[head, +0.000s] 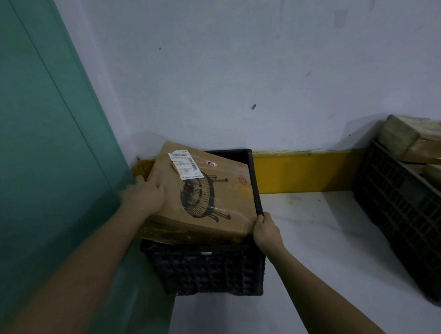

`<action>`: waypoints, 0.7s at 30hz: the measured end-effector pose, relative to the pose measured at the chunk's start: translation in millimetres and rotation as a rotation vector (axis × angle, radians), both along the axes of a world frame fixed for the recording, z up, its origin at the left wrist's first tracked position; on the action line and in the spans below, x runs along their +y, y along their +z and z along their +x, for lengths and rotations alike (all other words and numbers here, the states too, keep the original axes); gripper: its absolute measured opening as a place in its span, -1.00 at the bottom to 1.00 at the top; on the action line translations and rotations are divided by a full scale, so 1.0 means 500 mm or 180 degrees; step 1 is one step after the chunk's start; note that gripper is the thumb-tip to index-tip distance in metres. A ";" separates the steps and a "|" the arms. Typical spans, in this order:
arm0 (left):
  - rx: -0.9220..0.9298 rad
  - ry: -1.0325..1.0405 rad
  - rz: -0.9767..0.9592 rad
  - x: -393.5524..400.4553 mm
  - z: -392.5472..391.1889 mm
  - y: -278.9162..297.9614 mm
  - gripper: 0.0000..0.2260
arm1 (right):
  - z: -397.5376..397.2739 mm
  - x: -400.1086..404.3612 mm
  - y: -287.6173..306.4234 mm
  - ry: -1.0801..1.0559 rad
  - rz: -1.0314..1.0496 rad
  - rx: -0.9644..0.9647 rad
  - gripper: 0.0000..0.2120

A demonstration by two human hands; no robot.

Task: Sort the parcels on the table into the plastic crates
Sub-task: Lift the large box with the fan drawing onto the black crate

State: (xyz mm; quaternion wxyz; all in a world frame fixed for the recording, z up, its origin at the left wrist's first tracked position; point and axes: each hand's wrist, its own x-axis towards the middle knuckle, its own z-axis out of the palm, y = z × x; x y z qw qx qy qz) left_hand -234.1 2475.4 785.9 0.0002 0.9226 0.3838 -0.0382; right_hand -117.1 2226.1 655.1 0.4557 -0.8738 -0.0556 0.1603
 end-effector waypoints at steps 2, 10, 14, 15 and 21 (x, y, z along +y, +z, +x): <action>0.0401 -0.0133 0.0533 -0.026 0.004 0.021 -0.49 | 0.003 -0.004 0.018 0.0153 -0.0202 0.0077 -0.63; -0.0458 -0.1013 0.0065 -0.160 0.085 0.083 -0.46 | 0.076 -0.076 0.169 0.0986 -0.1058 -0.0403 -0.49; -0.0614 -0.1261 -0.0262 -0.211 0.132 0.137 -0.46 | 0.095 -0.115 0.268 0.1201 -0.1275 -0.0830 -0.46; -0.0641 -0.1283 -0.0287 -0.222 0.141 0.151 -0.46 | 0.098 -0.129 0.288 0.1217 -0.1317 -0.0952 -0.45; -0.0688 -0.1346 -0.0385 -0.304 0.188 0.201 -0.44 | 0.120 -0.239 0.385 0.1163 -0.1469 -0.1424 -0.44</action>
